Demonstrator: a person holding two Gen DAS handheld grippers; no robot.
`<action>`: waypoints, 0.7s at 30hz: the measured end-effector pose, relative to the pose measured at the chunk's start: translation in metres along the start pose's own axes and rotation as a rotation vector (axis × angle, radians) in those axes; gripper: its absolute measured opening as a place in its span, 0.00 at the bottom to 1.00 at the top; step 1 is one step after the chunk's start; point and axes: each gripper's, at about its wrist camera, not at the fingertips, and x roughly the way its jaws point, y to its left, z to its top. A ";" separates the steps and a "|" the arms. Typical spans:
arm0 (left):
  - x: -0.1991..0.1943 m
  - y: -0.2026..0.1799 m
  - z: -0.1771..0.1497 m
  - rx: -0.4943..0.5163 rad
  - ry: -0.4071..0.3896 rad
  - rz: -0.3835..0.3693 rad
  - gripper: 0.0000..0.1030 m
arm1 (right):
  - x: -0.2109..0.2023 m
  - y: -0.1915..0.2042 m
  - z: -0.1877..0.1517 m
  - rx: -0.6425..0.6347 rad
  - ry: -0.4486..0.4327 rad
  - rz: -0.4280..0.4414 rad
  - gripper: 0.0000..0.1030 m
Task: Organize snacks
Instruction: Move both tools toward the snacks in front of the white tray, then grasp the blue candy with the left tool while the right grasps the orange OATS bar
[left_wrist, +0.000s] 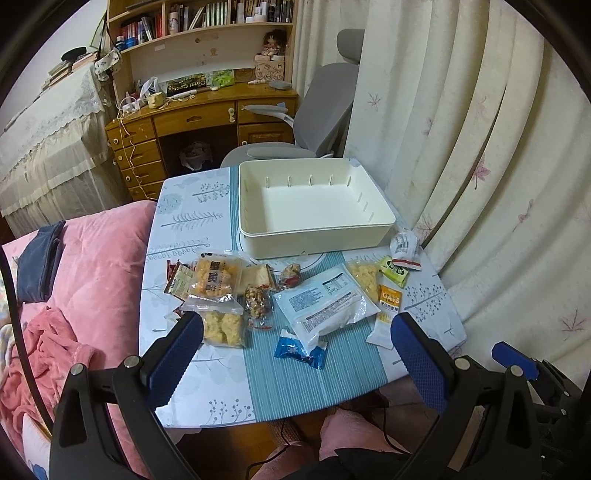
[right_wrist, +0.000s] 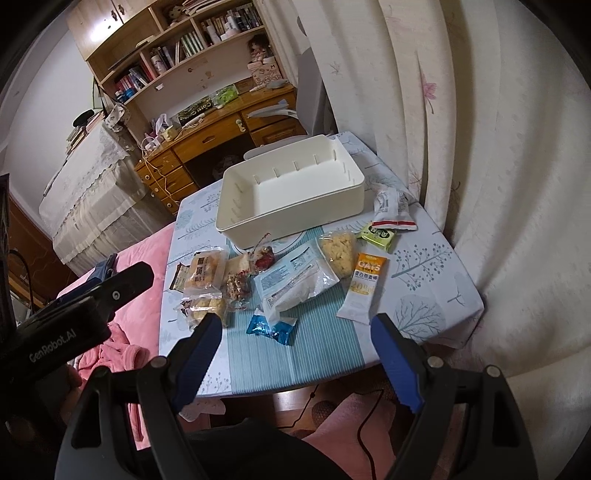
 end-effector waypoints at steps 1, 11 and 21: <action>0.001 -0.001 0.000 -0.003 0.002 0.002 0.99 | 0.000 -0.001 0.000 0.003 0.001 0.001 0.81; 0.026 -0.001 -0.003 -0.062 0.077 0.015 0.99 | 0.012 -0.025 -0.001 0.059 0.033 -0.007 0.81; 0.089 0.011 -0.014 -0.167 0.297 0.049 0.99 | 0.059 -0.068 0.008 0.195 0.176 -0.005 0.81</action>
